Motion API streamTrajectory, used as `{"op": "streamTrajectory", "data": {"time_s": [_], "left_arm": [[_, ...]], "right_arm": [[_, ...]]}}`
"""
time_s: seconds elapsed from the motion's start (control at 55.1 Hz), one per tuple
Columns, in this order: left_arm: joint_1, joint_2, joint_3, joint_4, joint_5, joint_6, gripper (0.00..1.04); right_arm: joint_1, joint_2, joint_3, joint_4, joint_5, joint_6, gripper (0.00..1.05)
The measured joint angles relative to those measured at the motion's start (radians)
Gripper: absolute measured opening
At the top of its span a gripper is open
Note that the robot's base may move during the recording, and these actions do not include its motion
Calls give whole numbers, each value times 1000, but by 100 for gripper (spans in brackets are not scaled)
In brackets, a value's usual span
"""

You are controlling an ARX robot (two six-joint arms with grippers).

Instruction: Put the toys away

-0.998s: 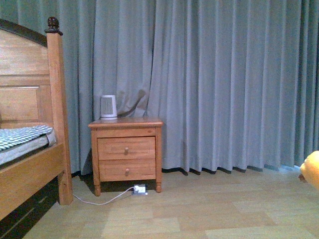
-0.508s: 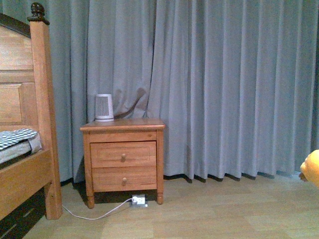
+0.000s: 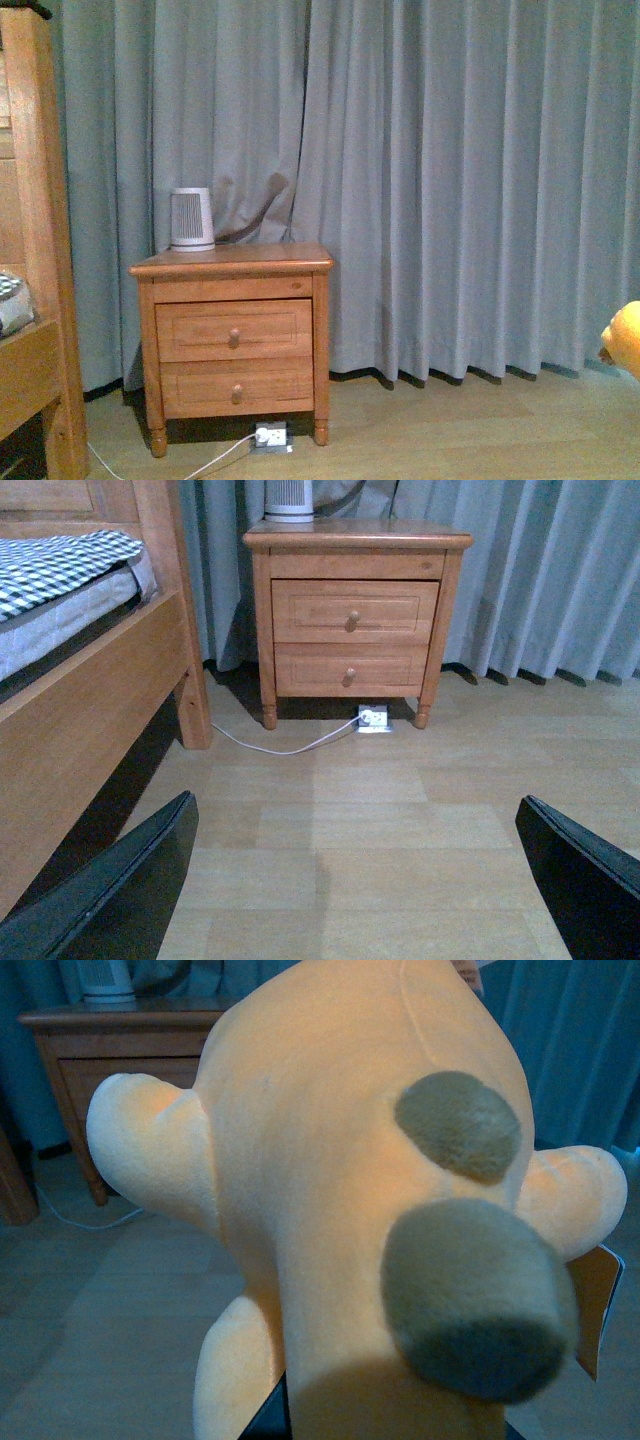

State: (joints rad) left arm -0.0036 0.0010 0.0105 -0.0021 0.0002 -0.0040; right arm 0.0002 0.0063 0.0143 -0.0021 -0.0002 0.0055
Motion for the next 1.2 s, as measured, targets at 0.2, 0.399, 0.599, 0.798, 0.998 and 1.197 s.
{"op": "streamTrajectory", "data": {"time_s": [0.2, 0.399, 0.599, 0.798, 0.998, 1.197], "left_arm": [[0, 0, 0, 0, 0, 0, 98], [0, 0, 0, 0, 0, 0, 98], [0, 0, 0, 0, 0, 0, 98], [0, 0, 0, 0, 0, 0, 98], [0, 0, 0, 0, 0, 0, 98], [0, 0, 0, 0, 0, 0, 98]], "right_arm": [[0, 0, 0, 0, 0, 0, 7], [0, 0, 0, 0, -2, 0, 7], [0, 0, 0, 0, 0, 0, 7], [0, 0, 0, 0, 0, 0, 7], [0, 0, 0, 0, 0, 0, 7], [0, 0, 0, 0, 0, 0, 7]]}}
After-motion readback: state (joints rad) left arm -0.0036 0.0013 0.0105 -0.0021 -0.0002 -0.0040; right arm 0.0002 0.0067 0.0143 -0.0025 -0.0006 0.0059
